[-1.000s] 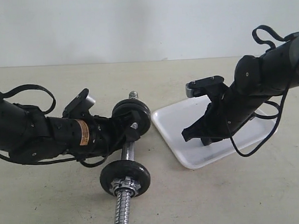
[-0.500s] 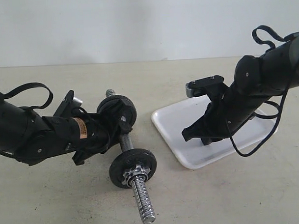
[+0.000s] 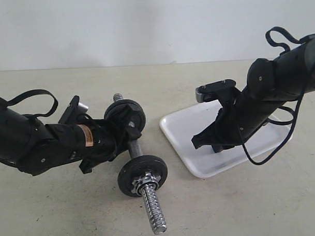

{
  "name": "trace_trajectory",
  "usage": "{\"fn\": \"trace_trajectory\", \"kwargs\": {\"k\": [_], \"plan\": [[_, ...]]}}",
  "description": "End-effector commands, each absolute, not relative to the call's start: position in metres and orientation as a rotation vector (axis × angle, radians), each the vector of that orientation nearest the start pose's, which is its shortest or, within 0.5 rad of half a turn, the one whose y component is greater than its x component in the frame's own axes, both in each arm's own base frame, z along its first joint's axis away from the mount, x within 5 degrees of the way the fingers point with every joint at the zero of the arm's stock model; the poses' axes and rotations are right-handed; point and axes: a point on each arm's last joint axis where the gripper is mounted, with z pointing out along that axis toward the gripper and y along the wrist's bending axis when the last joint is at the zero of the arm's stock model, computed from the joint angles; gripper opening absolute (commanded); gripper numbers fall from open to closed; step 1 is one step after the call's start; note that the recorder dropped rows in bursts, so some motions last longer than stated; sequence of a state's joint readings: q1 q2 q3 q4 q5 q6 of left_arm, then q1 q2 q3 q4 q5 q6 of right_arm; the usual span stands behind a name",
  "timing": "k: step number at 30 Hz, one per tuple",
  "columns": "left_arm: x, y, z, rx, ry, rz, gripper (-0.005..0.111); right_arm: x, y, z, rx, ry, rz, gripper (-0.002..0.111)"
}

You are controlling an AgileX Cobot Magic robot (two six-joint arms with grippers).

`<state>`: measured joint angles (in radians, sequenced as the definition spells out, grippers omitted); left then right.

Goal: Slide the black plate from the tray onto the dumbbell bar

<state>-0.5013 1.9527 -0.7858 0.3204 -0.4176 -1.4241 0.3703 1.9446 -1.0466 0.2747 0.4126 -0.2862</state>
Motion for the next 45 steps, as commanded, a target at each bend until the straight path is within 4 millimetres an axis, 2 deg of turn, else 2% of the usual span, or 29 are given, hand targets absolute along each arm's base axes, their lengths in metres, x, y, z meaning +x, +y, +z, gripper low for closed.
{"fn": "trace_trajectory", "kwargs": {"k": [1,9,11,15,17,19,28,33,37,45], "plan": [[0.3033,-0.1789,0.1015,-0.709,2.326,-0.995,0.004,0.3293,0.1376,0.1139,-0.61,2.746,0.221,0.0],[0.3028,-0.18,0.1019,-0.675,2.332,-1.0,0.004,0.3309,0.1376,0.1144,-0.614,2.727,0.214,0.0],[0.3028,-0.18,0.1019,-0.674,2.332,-1.0,0.01,0.3311,0.1376,0.1144,-0.616,2.724,0.213,0.0],[0.3029,-0.1801,0.1021,-0.671,2.331,-1.001,0.051,0.3311,0.1376,0.1144,-0.616,2.724,0.213,0.0],[0.3029,-0.1801,0.1021,-0.671,2.331,-1.001,0.063,0.3311,0.1376,0.1144,-0.616,2.724,0.213,0.0],[0.3029,-0.1801,0.1021,-0.671,2.331,-1.001,0.069,0.3311,0.1376,0.1144,-0.616,2.724,0.213,0.0],[0.3019,-0.1808,0.1017,-0.631,2.346,-0.995,0.069,0.3336,0.1379,0.1153,-0.608,2.697,0.208,0.0],[0.2986,-0.1769,0.0956,-0.612,2.421,-0.897,0.069,0.3355,0.1381,0.116,-0.598,2.676,0.205,0.0],[0.2975,-0.1751,0.0935,-0.522,2.451,-0.829,0.069,0.3358,0.1381,0.1162,-0.597,2.672,0.204,0.0],[0.2989,-0.1773,0.0982,-0.509,2.417,-0.874,0.069,0.3378,0.1383,0.117,-0.589,2.65,0.2,0.0]]}}
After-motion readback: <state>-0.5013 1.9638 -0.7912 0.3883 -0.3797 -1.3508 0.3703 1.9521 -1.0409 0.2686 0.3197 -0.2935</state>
